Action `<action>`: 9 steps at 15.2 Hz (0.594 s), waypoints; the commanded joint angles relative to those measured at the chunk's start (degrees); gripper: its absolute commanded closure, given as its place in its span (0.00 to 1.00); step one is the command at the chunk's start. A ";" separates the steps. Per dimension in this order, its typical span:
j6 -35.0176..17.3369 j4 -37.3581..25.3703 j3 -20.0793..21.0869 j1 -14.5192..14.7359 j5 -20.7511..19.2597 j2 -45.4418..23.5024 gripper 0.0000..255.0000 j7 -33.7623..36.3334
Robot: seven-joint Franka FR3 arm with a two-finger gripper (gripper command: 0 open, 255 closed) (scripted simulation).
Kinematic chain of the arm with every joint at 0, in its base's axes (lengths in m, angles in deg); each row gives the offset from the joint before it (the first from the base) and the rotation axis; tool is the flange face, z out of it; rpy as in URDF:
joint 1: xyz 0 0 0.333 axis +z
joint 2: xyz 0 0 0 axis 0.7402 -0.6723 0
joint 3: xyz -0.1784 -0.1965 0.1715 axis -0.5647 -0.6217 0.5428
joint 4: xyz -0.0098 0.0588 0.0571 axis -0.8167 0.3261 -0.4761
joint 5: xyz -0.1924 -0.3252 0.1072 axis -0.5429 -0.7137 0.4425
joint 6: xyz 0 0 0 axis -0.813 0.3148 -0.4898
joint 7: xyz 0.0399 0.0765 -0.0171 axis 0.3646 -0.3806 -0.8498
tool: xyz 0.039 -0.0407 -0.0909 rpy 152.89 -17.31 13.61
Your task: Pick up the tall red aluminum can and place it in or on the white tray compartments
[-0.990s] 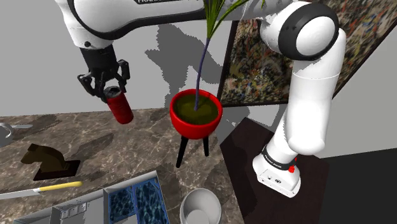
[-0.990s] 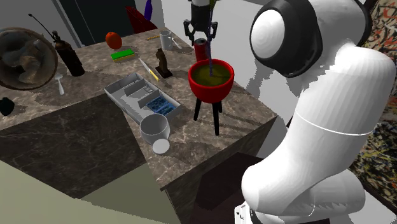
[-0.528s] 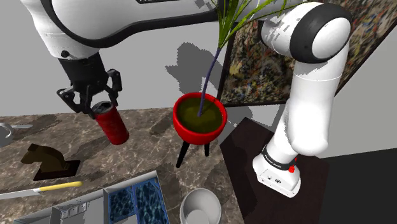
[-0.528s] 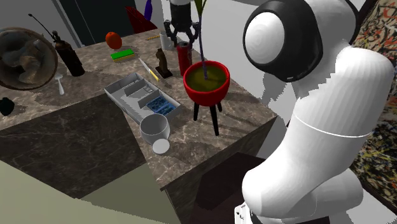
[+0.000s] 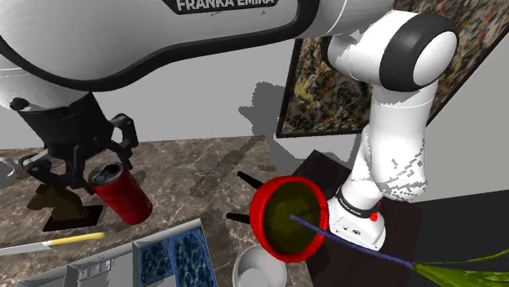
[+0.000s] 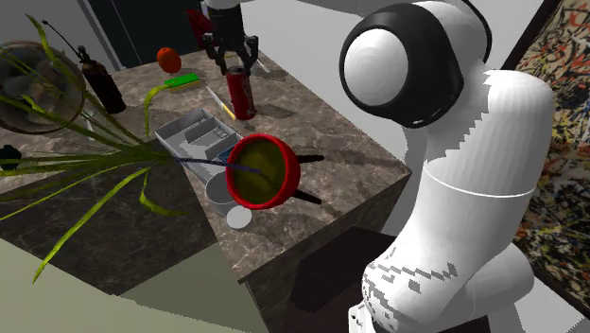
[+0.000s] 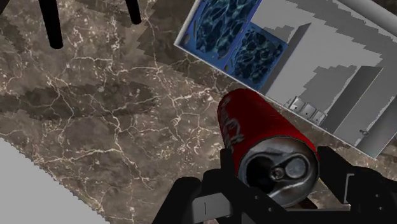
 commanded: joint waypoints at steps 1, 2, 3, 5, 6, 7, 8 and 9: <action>1.47 -2.96 0.61 2.74 -1.04 -1.74 1.00 2.88; 2.17 -4.41 0.83 4.08 -1.54 -2.62 1.00 4.13; 2.93 -6.00 1.03 5.47 -2.07 -3.58 1.00 5.37; 4.64 -9.67 1.35 8.45 -3.26 -5.78 1.00 7.80; 5.62 -11.79 1.45 10.07 -3.91 -7.04 1.00 8.97; 6.69 -14.15 1.50 11.78 -4.61 -8.42 1.00 10.09; 7.88 -16.78 1.51 13.60 -5.36 -9.94 1.00 11.17; 9.17 -19.66 1.45 15.51 -6.13 -11.57 1.00 12.16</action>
